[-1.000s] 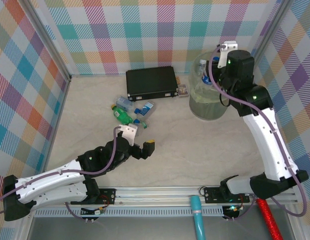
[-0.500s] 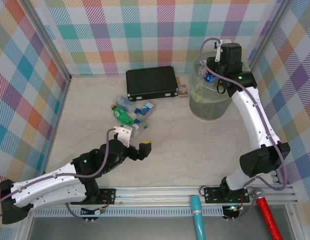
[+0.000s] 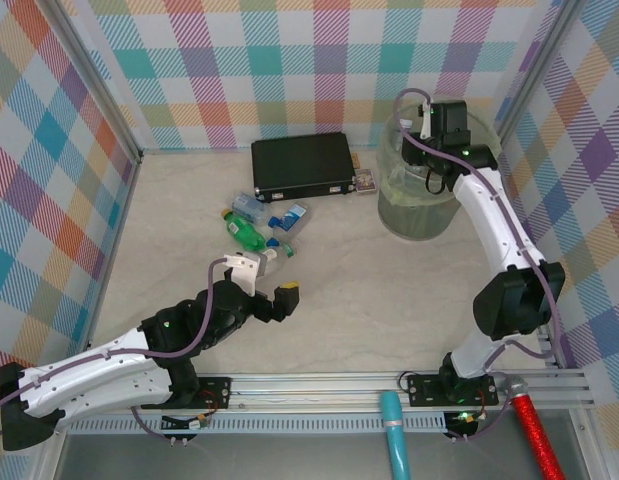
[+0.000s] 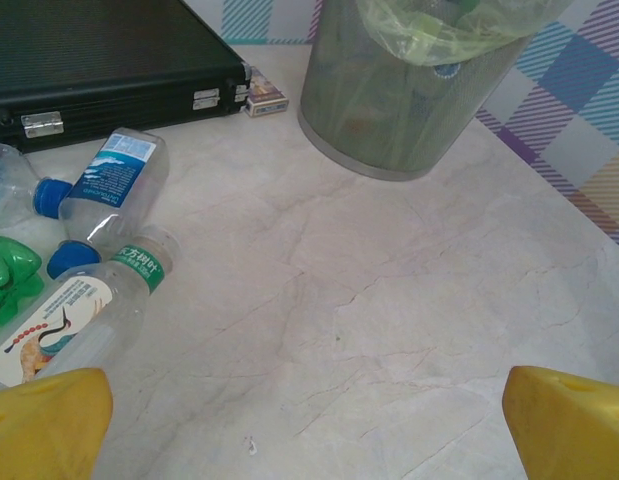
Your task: Put the plastic bottles in the bin
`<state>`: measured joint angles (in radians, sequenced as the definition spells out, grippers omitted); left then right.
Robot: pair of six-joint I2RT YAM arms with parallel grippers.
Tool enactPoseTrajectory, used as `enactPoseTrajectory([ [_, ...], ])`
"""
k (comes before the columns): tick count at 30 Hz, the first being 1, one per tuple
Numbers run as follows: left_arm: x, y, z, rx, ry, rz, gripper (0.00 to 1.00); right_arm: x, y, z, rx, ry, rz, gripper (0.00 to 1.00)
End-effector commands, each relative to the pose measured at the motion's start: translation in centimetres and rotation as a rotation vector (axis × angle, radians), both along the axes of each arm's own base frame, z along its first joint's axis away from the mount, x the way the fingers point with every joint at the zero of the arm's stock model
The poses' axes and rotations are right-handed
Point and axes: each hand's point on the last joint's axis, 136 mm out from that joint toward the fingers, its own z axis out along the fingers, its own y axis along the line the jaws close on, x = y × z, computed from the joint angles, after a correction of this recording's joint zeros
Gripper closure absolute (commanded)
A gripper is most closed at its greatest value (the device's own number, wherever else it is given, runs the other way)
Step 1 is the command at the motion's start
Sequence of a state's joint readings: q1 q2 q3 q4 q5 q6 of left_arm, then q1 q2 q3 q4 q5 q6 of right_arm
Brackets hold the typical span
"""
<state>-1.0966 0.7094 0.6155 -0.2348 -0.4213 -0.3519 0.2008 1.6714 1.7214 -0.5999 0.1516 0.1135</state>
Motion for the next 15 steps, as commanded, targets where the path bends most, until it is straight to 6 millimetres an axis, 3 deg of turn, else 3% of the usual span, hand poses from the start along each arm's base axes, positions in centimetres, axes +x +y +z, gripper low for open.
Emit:
enactPoseTrajectory([
  [1,-0.1,0.4,-0.4,0.000,0.006,0.019,0.00,-0.4,0.7,-1.5,0.039,0.058,0.024,0.71],
  [7,0.0,0.5,-0.5,0.006,0.007,0.023,0.00,-0.6,0.5,-1.5,0.040,0.062,0.022,0.65],
  [10,0.0,0.6,-0.4,0.006,0.006,0.027,0.00,-0.8,0.4,0.0,0.042,0.032,0.021,0.51],
  [15,0.2,0.6,-0.4,0.011,0.004,0.039,0.00,-1.8,0.0,3.3,0.052,-0.028,0.014,0.40],
])
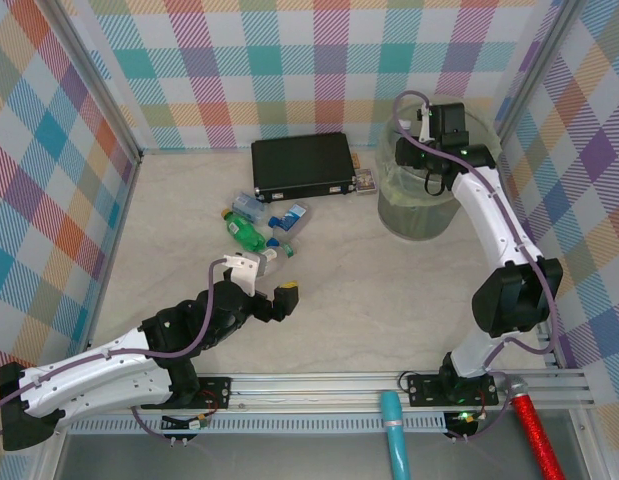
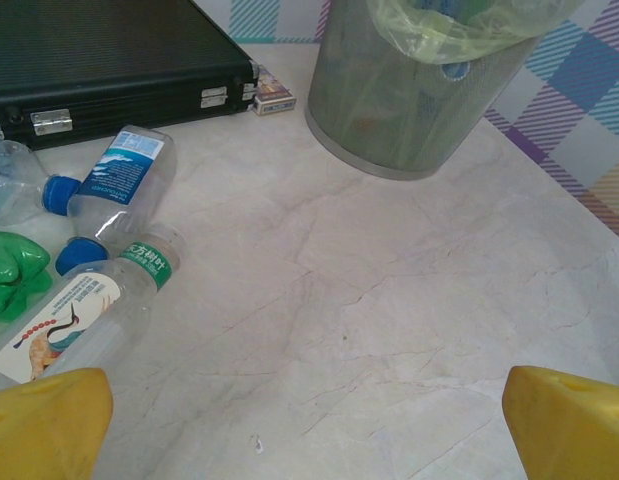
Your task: Put the plastic bottles in the bin
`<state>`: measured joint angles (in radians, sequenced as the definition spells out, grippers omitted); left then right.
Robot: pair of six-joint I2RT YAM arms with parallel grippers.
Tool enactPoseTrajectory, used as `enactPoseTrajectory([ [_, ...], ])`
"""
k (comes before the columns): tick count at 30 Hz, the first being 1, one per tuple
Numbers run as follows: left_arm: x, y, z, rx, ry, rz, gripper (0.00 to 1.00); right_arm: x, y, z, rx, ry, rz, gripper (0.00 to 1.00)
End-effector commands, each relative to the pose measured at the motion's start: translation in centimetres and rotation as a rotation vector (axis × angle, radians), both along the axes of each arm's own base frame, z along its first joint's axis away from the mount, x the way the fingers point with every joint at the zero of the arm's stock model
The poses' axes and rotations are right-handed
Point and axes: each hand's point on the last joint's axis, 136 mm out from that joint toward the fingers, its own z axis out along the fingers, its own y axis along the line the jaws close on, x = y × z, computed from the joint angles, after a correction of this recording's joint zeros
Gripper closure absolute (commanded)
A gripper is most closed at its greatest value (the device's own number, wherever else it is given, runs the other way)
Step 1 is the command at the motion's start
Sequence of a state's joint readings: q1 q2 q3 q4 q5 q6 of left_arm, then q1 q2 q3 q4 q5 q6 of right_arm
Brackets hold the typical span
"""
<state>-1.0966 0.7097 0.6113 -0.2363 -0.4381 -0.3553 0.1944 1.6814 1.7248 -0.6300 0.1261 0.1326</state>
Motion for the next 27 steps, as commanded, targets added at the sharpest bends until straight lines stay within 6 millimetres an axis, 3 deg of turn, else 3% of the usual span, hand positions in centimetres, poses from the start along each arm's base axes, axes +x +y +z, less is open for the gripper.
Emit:
enactPoseTrajectory([
  [1,0.1,0.4,-0.3,0.008,0.005,0.025,0.00,-1.7,-0.1,4.8,0.031,-0.083,0.009,0.38],
  [3,0.2,0.5,-0.4,0.013,0.006,0.040,0.00,-2.3,-0.3,6.3,0.037,-0.114,0.002,0.31],
  [8,1.1,1.0,-1.0,0.040,0.017,0.106,0.00,-4.2,-0.6,9.3,0.068,-0.179,0.000,0.27],
  [13,2.3,0.7,-2.5,0.088,0.061,0.145,0.00,-6.7,0.5,10.9,0.164,-0.210,0.050,0.24],
  [15,3.0,0.6,-3.3,0.116,0.085,0.157,0.01,-7.9,1.0,11.1,0.211,-0.212,0.075,0.22],
  [17,3.7,0.8,-4.4,0.148,0.110,0.176,0.01,-9.1,1.5,11.1,0.253,-0.211,0.099,0.00],
  [27,8.3,3.5,-8.9,0.197,0.249,0.318,0.00,-14.7,4.3,9.7,0.427,-0.172,0.223,0.01],
])
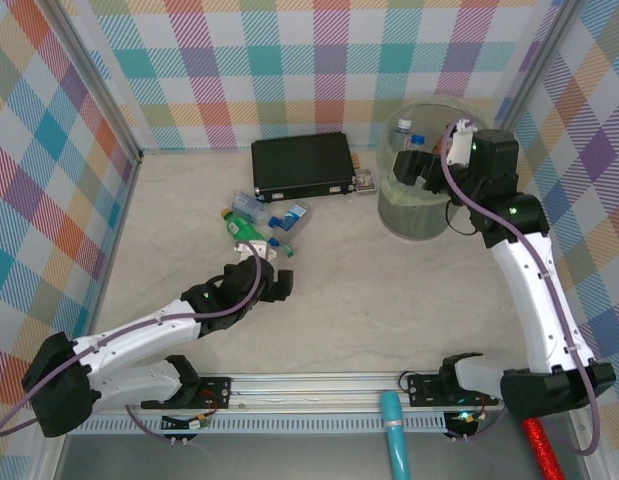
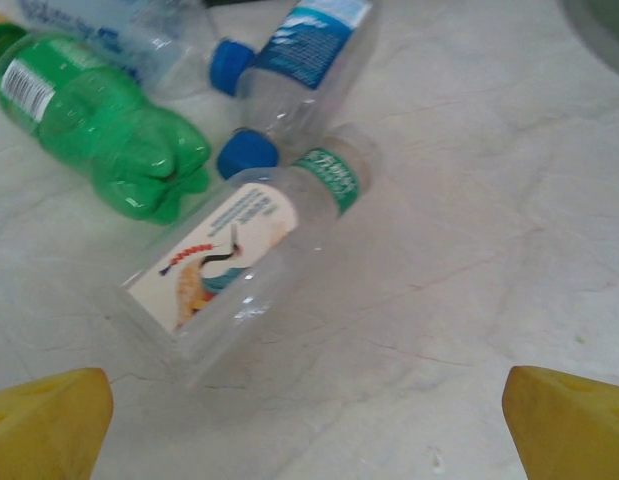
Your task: Put the plastic bottles in the bin
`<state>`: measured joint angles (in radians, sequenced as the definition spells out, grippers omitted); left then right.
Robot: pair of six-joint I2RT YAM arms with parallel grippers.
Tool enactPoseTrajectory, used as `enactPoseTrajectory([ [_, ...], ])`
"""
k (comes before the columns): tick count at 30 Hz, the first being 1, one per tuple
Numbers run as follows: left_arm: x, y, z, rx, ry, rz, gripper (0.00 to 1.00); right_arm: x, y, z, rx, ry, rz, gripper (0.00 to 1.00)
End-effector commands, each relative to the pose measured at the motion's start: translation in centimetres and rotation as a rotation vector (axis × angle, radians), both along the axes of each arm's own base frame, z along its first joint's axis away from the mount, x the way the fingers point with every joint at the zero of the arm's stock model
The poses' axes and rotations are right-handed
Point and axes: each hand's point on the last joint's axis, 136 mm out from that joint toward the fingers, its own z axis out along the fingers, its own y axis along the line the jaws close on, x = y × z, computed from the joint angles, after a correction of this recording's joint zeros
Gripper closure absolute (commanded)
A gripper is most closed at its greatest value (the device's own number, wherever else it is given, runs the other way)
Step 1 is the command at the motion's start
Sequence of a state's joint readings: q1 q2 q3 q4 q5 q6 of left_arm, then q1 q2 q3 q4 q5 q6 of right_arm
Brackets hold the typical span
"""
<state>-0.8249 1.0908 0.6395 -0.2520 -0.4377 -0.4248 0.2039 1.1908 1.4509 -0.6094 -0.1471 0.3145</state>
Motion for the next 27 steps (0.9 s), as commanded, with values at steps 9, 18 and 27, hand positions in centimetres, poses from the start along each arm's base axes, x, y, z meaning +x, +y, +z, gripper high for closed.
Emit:
enactPoseTrajectory([
  [9,5.5,1.2,-1.9,0.039,0.040,0.103,0.00,-7.1,6.0,-2.4,0.154,0.032,0.275,0.01],
  [18,7.5,1.3,-4.1,0.039,0.117,0.064,0.00,-9.5,6.6,-5.0,0.196,0.050,0.300,0.01],
  [27,5.7,-1.7,-6.2,-0.040,0.267,-0.076,0.09,-9.9,6.4,-5.6,0.211,0.046,0.294,0.01],
])
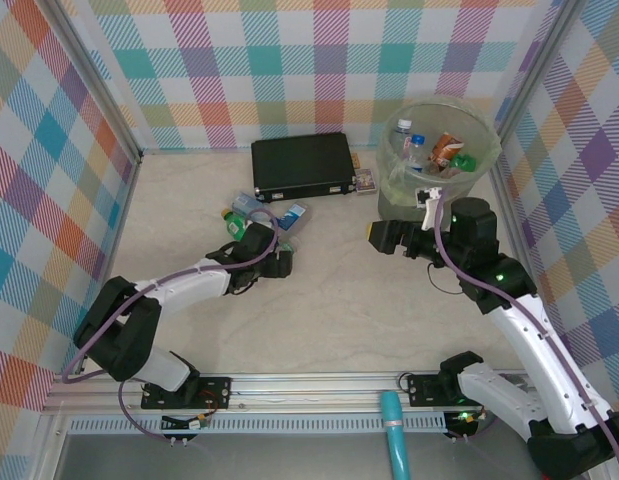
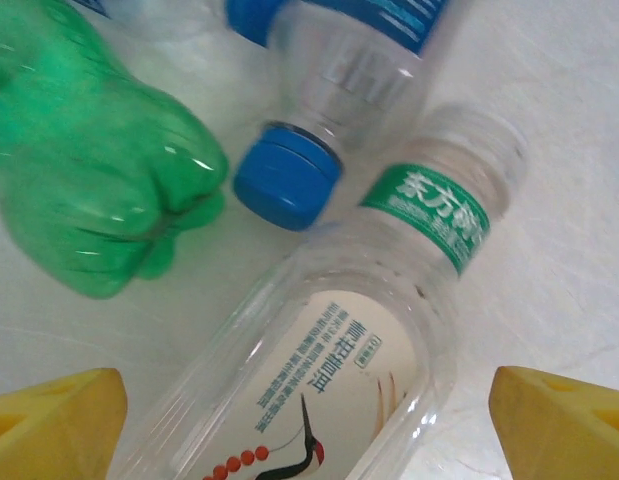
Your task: Put the plastic bottles in the bin
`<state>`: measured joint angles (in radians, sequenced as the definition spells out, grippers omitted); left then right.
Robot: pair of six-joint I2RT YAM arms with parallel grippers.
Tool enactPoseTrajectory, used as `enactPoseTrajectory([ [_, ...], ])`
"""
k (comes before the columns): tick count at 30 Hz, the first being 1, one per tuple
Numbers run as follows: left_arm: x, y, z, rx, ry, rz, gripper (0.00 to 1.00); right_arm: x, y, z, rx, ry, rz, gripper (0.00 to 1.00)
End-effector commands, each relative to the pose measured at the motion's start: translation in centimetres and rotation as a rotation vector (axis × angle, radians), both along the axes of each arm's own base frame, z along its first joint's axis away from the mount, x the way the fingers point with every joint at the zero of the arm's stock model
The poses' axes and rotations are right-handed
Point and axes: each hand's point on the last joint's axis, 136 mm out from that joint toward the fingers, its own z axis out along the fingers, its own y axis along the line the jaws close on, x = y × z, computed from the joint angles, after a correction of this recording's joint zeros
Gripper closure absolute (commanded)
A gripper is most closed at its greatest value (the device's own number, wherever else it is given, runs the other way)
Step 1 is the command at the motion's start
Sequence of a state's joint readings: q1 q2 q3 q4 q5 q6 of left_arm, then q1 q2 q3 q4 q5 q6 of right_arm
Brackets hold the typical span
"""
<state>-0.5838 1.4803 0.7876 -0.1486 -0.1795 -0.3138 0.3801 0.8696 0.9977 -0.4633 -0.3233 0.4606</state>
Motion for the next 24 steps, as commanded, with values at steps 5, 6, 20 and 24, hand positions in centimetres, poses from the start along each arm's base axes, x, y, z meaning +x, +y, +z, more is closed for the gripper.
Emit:
enactPoseTrajectory([
  [5,-2.4,-2.7,-0.4,-0.046,0.097,-0.113,0.10,-0.2,0.3,0.9,0.042,-0.033,0.009,0.01],
  [6,-2.7,-2.5,-0.5,-0.021,0.105,-0.112,0.10,-0.3,0.3,0.9,0.045,-0.030,0.009,0.01],
  [20,-2.9,-1.8,-3.1,0.207,0.217,-0.129,0.20,-0.1,0.6,0.3,0.068,-0.005,0.010,0.01],
  [24,-2.7,-1.8,-3.5,0.244,0.227,-0.128,0.25,0.0,0.4,-0.1,0.062,0.008,-0.004,0.01],
])
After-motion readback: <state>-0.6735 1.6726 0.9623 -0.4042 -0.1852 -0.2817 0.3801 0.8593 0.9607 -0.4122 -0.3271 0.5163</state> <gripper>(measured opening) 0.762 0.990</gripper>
